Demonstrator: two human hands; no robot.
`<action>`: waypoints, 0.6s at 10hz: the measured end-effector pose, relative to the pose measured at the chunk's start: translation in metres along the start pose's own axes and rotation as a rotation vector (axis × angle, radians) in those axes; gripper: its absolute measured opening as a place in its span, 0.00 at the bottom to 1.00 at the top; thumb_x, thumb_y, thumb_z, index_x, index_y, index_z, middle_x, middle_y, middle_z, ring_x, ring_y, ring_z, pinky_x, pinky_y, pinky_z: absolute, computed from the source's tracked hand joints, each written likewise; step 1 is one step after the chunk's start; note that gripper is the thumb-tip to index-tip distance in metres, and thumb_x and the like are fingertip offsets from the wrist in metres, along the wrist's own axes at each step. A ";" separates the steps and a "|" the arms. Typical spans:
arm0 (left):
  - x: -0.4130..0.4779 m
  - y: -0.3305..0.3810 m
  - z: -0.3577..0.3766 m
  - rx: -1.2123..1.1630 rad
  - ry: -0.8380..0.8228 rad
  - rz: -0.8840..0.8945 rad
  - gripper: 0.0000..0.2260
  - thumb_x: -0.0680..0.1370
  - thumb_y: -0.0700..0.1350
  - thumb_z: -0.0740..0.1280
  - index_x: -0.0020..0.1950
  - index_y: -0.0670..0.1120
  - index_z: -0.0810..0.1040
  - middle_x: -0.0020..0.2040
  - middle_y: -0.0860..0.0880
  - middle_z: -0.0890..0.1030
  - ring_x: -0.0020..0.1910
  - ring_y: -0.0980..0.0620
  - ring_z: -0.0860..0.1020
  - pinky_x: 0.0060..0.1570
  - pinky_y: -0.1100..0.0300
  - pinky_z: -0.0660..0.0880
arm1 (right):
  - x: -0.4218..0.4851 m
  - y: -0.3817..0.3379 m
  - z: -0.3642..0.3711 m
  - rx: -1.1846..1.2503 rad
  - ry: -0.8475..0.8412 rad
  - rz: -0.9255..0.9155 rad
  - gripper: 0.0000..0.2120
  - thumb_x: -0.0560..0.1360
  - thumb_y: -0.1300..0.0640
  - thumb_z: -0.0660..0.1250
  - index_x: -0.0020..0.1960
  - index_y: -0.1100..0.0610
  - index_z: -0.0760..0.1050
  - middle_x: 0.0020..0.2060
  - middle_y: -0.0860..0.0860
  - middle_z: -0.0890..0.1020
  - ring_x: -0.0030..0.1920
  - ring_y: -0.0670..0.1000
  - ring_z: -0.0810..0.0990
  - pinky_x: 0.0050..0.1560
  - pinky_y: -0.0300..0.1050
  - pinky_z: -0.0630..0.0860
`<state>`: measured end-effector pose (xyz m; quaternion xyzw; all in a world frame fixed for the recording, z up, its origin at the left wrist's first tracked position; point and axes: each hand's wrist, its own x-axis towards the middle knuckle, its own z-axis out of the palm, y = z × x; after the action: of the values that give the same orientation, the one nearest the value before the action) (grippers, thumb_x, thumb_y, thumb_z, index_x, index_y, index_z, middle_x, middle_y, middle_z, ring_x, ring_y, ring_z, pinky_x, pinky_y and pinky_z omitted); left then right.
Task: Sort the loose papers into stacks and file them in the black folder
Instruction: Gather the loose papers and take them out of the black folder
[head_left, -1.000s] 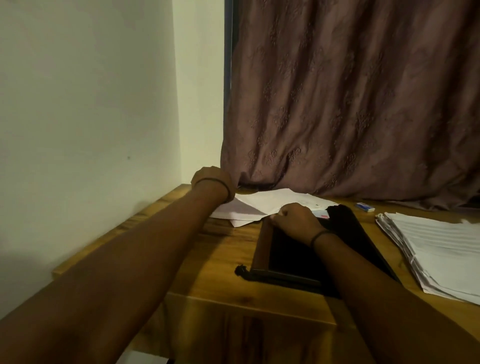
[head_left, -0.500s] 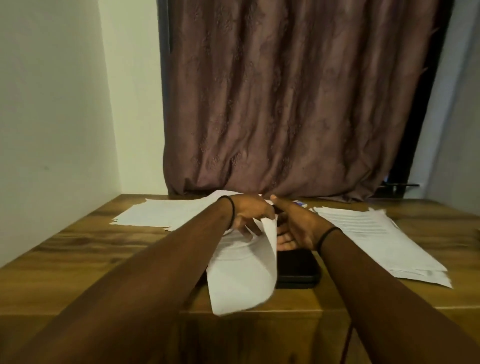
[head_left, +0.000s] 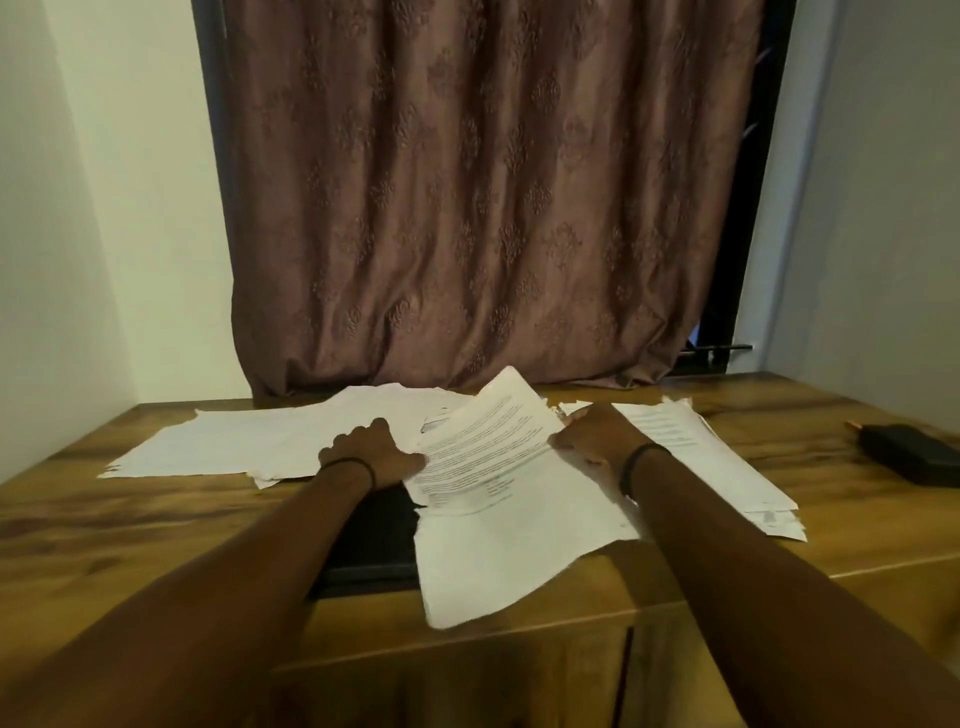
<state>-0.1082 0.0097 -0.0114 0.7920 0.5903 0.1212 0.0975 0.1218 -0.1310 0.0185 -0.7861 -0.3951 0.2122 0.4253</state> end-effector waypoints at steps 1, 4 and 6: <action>0.006 0.006 0.008 0.065 0.052 0.031 0.38 0.71 0.71 0.64 0.71 0.48 0.66 0.70 0.43 0.72 0.66 0.41 0.73 0.65 0.47 0.70 | 0.019 0.018 -0.023 0.021 0.153 -0.005 0.13 0.74 0.60 0.70 0.58 0.64 0.78 0.55 0.61 0.81 0.56 0.62 0.80 0.47 0.47 0.78; 0.023 0.027 0.001 0.170 0.108 -0.016 0.24 0.75 0.53 0.67 0.69 0.46 0.70 0.66 0.44 0.75 0.62 0.44 0.75 0.63 0.51 0.73 | 0.048 0.056 -0.087 -0.119 0.569 -0.097 0.09 0.77 0.60 0.65 0.50 0.64 0.82 0.47 0.62 0.83 0.46 0.61 0.78 0.47 0.44 0.70; 0.038 0.027 -0.005 0.291 0.161 -0.002 0.21 0.77 0.47 0.67 0.69 0.45 0.72 0.66 0.45 0.76 0.63 0.46 0.75 0.63 0.54 0.72 | 0.061 0.091 -0.119 -0.316 0.580 0.028 0.12 0.78 0.56 0.65 0.55 0.64 0.78 0.53 0.64 0.81 0.52 0.64 0.79 0.49 0.48 0.71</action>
<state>-0.0751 0.0384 0.0044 0.7848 0.6084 0.0976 -0.0659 0.2782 -0.1711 0.0073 -0.8754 -0.2745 -0.0786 0.3901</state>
